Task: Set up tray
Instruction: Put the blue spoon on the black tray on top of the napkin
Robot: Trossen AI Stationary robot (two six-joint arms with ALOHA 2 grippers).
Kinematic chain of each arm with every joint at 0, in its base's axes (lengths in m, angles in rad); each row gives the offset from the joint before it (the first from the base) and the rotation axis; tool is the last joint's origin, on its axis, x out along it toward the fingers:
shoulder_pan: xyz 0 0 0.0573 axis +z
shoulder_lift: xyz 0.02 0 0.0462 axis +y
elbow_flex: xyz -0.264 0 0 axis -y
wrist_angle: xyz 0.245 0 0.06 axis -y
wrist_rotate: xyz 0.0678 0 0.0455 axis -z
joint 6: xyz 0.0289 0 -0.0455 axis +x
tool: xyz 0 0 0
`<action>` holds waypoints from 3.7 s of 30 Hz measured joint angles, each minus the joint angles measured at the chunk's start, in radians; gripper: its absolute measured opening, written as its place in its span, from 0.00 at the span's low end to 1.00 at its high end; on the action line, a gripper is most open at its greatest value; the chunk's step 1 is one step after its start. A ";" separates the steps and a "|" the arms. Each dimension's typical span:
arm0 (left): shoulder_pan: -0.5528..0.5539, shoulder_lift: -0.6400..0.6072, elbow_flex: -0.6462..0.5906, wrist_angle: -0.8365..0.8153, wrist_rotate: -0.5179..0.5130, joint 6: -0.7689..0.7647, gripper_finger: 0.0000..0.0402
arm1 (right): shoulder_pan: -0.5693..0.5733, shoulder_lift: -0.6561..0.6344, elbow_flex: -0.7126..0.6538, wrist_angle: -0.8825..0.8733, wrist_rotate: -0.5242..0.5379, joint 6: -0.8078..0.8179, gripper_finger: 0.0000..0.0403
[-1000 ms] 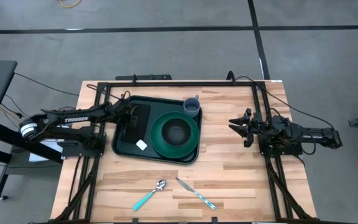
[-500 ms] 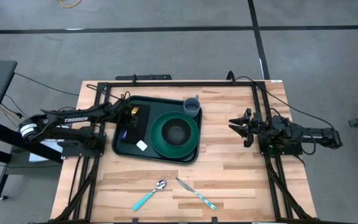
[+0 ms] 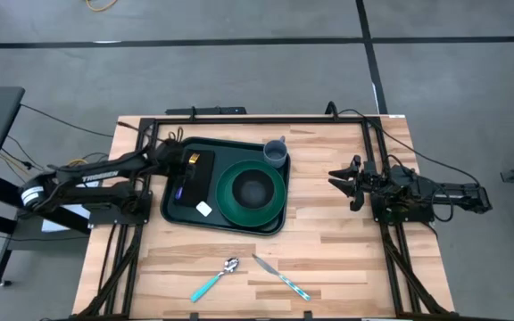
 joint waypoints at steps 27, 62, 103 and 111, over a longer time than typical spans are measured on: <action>-0.046 -0.248 0.125 0.024 0.175 0.033 0.24 | 0.000 0.000 0.000 0.000 0.000 0.000 0.30; -0.860 -0.232 0.274 -0.087 -0.002 -0.230 0.24 | 0.000 0.000 0.000 0.000 0.000 0.000 0.30; -1.253 0.835 0.912 -0.387 0.007 -0.634 0.24 | 0.000 0.000 0.000 0.000 0.000 0.000 0.30; -1.314 0.871 0.908 -0.392 -0.016 -0.686 0.24 | 0.000 0.000 0.000 0.000 0.000 0.000 0.30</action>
